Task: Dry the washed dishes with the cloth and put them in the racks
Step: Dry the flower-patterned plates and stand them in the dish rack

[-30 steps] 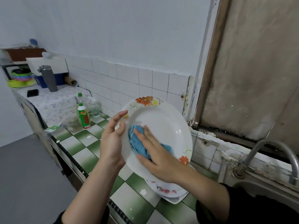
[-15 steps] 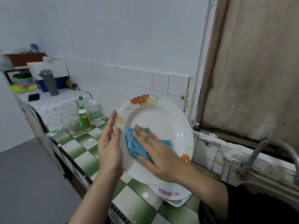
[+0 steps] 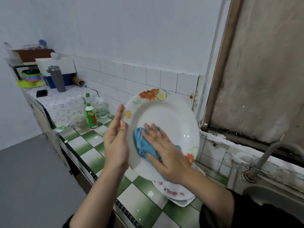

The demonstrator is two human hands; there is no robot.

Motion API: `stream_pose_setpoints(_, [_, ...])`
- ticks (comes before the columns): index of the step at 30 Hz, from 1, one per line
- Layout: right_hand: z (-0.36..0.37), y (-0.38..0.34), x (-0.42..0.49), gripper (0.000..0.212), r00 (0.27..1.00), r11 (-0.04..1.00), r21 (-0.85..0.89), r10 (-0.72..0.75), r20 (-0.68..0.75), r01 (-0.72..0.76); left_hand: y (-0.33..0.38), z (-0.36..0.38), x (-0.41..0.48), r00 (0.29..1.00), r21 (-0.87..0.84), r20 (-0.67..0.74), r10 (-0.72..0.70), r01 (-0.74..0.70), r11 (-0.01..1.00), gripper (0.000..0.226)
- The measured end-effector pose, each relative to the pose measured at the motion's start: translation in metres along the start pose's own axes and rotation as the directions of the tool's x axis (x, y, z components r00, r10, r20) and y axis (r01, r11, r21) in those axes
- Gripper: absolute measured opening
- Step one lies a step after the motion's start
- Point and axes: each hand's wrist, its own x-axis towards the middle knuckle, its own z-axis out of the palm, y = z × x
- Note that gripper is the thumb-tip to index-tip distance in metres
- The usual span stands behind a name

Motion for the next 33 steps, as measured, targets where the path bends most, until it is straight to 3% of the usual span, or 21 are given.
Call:
stream_pose_setpoints(1, [-0.003,0.014,-0.006,0.059,0.999,0.998,-0.051,0.022,-0.025,-0.023,0.002,-0.007,0.003,1.000,0.016,-0.019,0.013,-0.013,1.000,0.040])
stream_pose_setpoints(3, [-0.010,0.048,-0.010,0.058,0.964,0.975,-0.090,0.182,-0.193,-0.203,0.004,-0.014,0.004,0.999,0.051,-0.023,0.045,-0.044,0.998,0.040])
stream_pose_setpoints(5, [-0.021,0.069,0.002,0.059,0.845,0.919,-0.027,0.350,-0.404,-0.393,0.001,-0.011,-0.002,0.998,0.069,0.037,0.053,-0.056,0.996,0.042])
stream_pose_setpoints(8, [-0.032,0.061,0.039,0.061,0.679,0.894,0.134,0.415,-0.605,-0.427,-0.008,0.002,-0.017,0.986,0.128,0.157,0.054,-0.074,0.989,0.043])
stream_pose_setpoints(9, [-0.030,0.049,0.050,0.060,0.691,0.914,0.162,0.390,-0.609,-0.373,-0.011,0.008,-0.022,0.979,0.154,0.194,0.056,-0.087,0.984,0.043])
stream_pose_setpoints(13, [-0.004,0.005,0.053,0.059,0.923,1.000,0.014,0.019,-0.385,-0.014,-0.018,0.013,-0.022,0.982,0.146,0.182,0.042,-0.069,0.987,0.038])
stream_pose_setpoints(15, [-0.008,0.015,0.055,0.059,0.918,0.996,-0.047,0.047,-0.395,-0.071,-0.016,0.009,-0.017,0.988,0.157,0.150,0.034,-0.058,0.986,0.034])
stream_pose_setpoints(17, [-0.020,0.026,0.066,0.059,0.783,0.954,0.105,0.290,-0.550,-0.279,-0.015,0.008,-0.018,0.987,0.200,0.155,0.045,-0.076,0.977,0.031])
stream_pose_setpoints(19, [-0.027,0.023,0.077,0.057,0.642,0.875,0.298,0.483,-0.595,-0.381,-0.016,0.012,-0.022,0.984,0.238,0.163,0.065,-0.103,0.966,0.030])
stream_pose_setpoints(20, [-0.023,0.014,0.078,0.057,0.664,0.870,0.325,0.493,-0.562,-0.371,-0.018,0.014,-0.022,0.983,0.251,0.164,0.080,-0.120,0.960,0.031])
stream_pose_setpoints(22, [-0.006,-0.008,0.068,0.055,0.827,0.925,0.280,0.360,-0.433,-0.256,-0.023,0.016,-0.018,0.990,0.208,0.125,0.066,-0.091,0.974,0.033])
stream_pose_setpoints(24, [0.010,-0.031,0.050,0.055,0.930,0.950,0.255,0.249,-0.269,-0.181,-0.028,0.014,-0.014,1.000,0.065,0.020,-0.011,0.009,0.998,0.034])
stream_pose_setpoints(27, [0.014,-0.039,0.021,0.057,0.970,0.962,0.174,0.229,-0.086,-0.212,-0.026,0.006,-0.018,0.983,-0.107,-0.125,-0.137,0.124,0.986,0.037])
stream_pose_setpoints(30, [0.013,-0.025,-0.020,0.055,0.982,0.982,0.001,0.188,0.017,-0.188,-0.017,-0.008,-0.015,0.978,0.127,-0.209,0.016,0.011,0.992,0.033])
stream_pose_setpoints(33, [0.007,0.022,-0.043,0.049,0.929,0.931,-0.066,0.350,-0.120,-0.359,-0.011,-0.016,-0.013,0.983,0.250,-0.132,0.127,-0.091,0.964,0.034])
